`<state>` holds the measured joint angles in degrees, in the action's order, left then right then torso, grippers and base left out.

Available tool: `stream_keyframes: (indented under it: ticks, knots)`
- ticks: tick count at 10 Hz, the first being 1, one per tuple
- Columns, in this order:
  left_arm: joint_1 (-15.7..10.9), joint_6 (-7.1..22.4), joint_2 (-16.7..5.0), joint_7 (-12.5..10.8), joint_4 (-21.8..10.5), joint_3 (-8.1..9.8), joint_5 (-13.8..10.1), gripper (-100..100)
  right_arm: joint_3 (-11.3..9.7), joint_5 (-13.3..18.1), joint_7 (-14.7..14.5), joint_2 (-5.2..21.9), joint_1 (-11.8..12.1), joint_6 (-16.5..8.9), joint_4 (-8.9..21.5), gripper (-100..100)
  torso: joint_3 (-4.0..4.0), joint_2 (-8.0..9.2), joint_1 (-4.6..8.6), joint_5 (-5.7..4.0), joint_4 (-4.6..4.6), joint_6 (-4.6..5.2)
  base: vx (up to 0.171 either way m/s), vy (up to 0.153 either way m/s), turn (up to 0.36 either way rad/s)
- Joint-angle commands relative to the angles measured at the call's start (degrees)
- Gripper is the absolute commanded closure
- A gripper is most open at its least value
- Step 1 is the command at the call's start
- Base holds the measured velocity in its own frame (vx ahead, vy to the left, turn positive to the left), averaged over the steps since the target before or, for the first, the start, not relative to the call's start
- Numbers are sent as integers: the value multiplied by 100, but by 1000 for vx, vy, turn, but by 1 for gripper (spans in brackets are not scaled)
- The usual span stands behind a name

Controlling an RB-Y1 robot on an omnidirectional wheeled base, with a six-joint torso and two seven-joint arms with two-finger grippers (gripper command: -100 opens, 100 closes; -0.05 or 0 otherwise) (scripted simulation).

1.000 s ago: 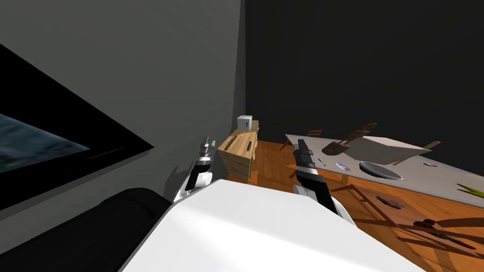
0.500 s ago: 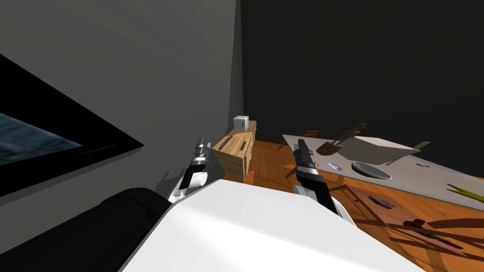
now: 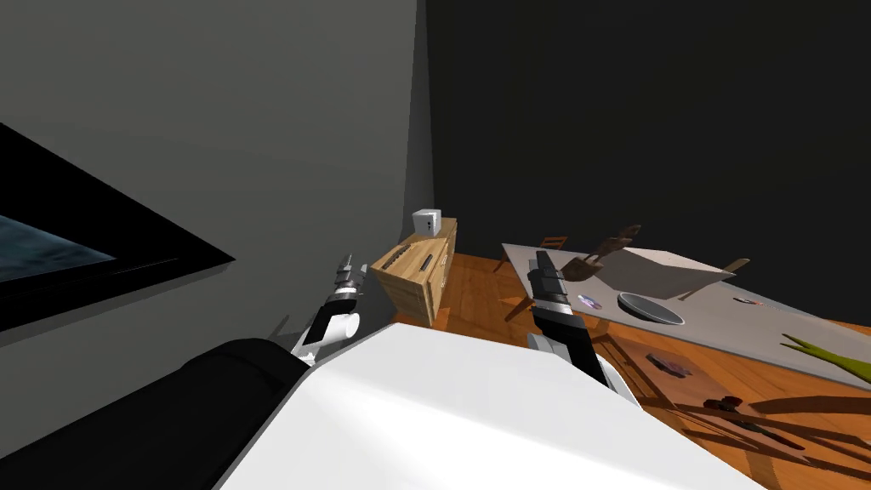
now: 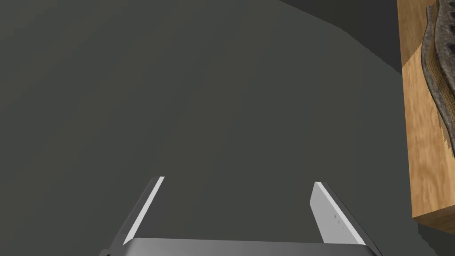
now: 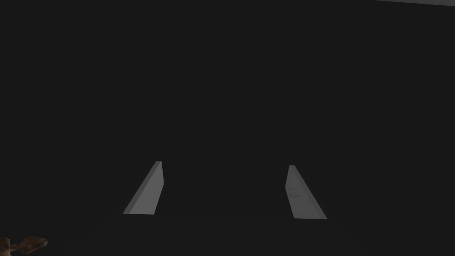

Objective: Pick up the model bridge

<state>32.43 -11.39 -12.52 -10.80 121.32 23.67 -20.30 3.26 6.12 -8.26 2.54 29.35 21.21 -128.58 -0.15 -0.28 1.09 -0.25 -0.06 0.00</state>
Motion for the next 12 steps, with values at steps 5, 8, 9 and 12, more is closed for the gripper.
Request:
stream_keyframes:
  ticks: [5,8,9,12]
  knots:
    - [59,673,-82,-298,-267,596,-436,-100,1,0,0,2,0,0,0,0,3,6,-56,11,1,0,59,-158,10]
    - [150,1124,-204,-561,-575,1019,-751,-100,2,0,0,2,0,0,0,0,-4,-6,-64,12,-2,2,96,-137,0]
    - [150,1165,-204,-561,-575,1019,-751,-100,2,0,0,2,1,0,0,0,-10,-18,-61,12,-4,2,100,-109,7]
    - [259,1693,-351,-839,-913,1416,-1032,-100,2,0,0,2,2,0,0,0,-29,-50,-56,11,-11,1,177,-139,2]
